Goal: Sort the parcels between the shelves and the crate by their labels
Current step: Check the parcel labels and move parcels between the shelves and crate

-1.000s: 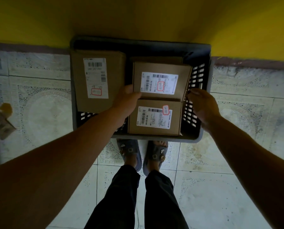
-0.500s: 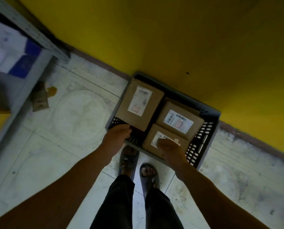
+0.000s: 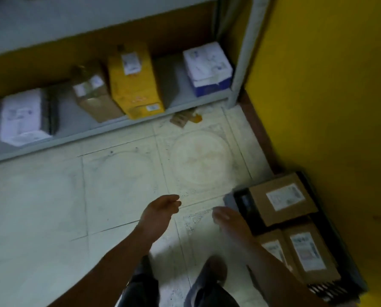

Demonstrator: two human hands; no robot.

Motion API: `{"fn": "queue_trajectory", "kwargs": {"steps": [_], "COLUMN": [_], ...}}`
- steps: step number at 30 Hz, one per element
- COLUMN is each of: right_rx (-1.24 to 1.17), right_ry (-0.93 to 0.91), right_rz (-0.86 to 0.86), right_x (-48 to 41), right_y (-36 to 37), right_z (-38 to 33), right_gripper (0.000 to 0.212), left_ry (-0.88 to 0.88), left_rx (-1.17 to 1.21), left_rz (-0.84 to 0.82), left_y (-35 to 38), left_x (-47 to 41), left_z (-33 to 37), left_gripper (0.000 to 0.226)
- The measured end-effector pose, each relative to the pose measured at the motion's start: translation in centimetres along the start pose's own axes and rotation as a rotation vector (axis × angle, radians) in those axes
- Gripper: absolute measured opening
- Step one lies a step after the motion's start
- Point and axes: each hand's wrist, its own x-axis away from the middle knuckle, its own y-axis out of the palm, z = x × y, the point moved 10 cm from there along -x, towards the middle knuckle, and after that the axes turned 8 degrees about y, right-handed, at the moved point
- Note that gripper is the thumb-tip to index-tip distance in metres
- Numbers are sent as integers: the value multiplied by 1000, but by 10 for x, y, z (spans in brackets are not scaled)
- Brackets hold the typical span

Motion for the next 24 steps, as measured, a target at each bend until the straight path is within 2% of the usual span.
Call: {"fn": "queue_trajectory", "kwargs": {"steps": [4,7,11,16,20,24], "right_rx": [95,151,267,395,474,508], "right_ry": [-54,-54,-73,-57,-59,-35], "right_rz": [-51,-117,-213,-272,-364,-373], "right_x": [6,13,34,64,75,63], "right_y": [95,166,300,425,530,577], "right_z": [-58,-88,-121,-147,-181,-198], "right_gripper": [24,20,23,26,15,19], "left_ry": [3,-9,-43,-86,-90,-110], "left_rx": [128,213,340,474,525,538], "left_rz": [173,249,400,469,549,588], "left_y": [-112,-176,-294,-405,-504,-552], "left_x": [27,38,68,104,123,124], "left_z": [-26,-52,-103,-151,-178,-191], "left_gripper": [16,19,21,23,21,21]}}
